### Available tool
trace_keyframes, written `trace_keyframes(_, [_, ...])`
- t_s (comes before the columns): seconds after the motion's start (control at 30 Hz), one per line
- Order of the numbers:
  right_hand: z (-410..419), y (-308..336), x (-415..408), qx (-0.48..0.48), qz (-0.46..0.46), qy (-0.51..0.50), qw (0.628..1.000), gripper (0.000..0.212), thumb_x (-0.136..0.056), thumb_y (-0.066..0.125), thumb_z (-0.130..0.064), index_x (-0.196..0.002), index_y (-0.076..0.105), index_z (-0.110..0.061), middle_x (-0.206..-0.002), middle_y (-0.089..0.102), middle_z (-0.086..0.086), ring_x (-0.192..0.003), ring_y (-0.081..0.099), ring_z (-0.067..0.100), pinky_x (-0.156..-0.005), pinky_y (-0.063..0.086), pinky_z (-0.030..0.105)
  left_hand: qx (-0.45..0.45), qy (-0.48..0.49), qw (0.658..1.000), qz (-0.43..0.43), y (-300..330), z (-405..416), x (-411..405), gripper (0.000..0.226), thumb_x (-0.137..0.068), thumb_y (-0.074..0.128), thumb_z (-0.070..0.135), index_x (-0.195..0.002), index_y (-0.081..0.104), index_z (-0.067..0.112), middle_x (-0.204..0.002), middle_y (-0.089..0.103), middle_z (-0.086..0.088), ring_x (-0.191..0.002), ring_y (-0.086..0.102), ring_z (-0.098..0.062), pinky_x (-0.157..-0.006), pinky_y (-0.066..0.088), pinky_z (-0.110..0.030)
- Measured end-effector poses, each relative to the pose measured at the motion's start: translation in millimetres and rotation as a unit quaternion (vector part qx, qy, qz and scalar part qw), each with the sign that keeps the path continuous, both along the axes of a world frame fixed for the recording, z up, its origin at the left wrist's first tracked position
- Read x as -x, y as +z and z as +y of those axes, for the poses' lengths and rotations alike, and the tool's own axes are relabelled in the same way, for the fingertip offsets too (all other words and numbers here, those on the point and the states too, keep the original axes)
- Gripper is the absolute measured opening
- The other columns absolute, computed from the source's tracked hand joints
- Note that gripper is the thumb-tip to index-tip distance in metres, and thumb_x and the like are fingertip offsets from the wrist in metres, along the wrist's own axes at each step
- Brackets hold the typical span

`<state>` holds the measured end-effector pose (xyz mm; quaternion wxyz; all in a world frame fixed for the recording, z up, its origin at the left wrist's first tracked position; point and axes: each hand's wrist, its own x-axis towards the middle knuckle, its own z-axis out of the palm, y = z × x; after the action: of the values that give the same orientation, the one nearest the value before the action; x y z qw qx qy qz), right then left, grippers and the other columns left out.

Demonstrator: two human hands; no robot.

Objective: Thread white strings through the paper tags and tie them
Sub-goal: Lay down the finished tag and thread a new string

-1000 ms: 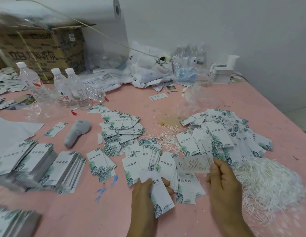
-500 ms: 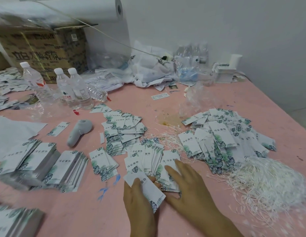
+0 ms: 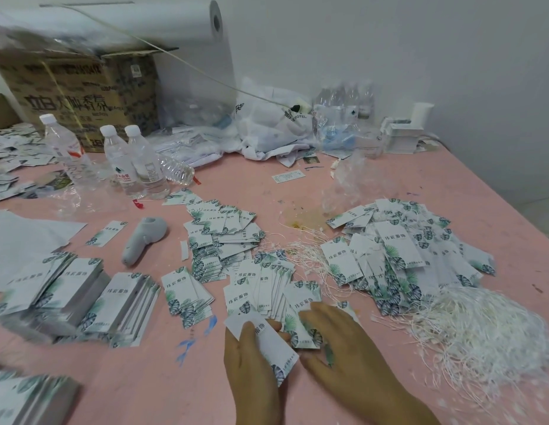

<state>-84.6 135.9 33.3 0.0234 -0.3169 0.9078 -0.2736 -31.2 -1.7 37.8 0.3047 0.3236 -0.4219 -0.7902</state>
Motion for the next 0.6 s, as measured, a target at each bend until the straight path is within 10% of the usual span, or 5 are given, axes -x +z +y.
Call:
trace_keyframes(0.23, [2.9, -0.4, 2.9, -0.065, 0.022, -0.085, 0.994, 0.058, -0.095, 0.037, -0.060, -0.146, 0.032, -0.033, -0.155, 0.025, -0.011, -0.143, 0.016, 0.008, -0.115, 0.014, 0.024, 0.003, -0.026, 0.999, -0.027, -3.4, -1.5, 1.3, 0.023, -0.103, 0.043, 0.018, -0.102, 0.066, 0.018, -0.077, 0.072, -0.020, -0.062, 0.069, -0.034, -0.054, 0.056, -0.039])
trace_keyframes(0.47, [-5.8, 18.0, -9.1, 0.111, 0.027, -0.094, 0.989, 0.036, -0.089, 0.061, -0.043, -0.123, 0.055, -0.034, -0.120, 0.050, -0.031, -0.110, 0.045, -0.006, -0.091, 0.036, 0.016, 0.046, -0.085, 0.995, -0.014, 0.6, 3.7, -3.4, 0.022, -0.092, 0.053, 0.029, -0.094, 0.074, 0.035, -0.092, 0.076, -0.010, -0.083, 0.073, -0.029, -0.073, 0.058, -0.046])
trace_keyframes(0.6, [-17.1, 15.4, -23.5, 0.220, -0.169, -0.063, 0.959, 0.038, -0.085, 0.074, -0.020, -0.106, 0.062, -0.048, -0.098, 0.067, -0.016, -0.083, 0.063, 0.005, -0.074, 0.046, 0.009, 0.138, -0.110, 0.984, -0.026, -1.1, 4.8, -7.1, 0.035, -0.100, 0.053, 0.016, -0.101, 0.073, 0.045, -0.098, 0.075, 0.016, -0.089, 0.070, 0.000, -0.068, 0.052, -0.012])
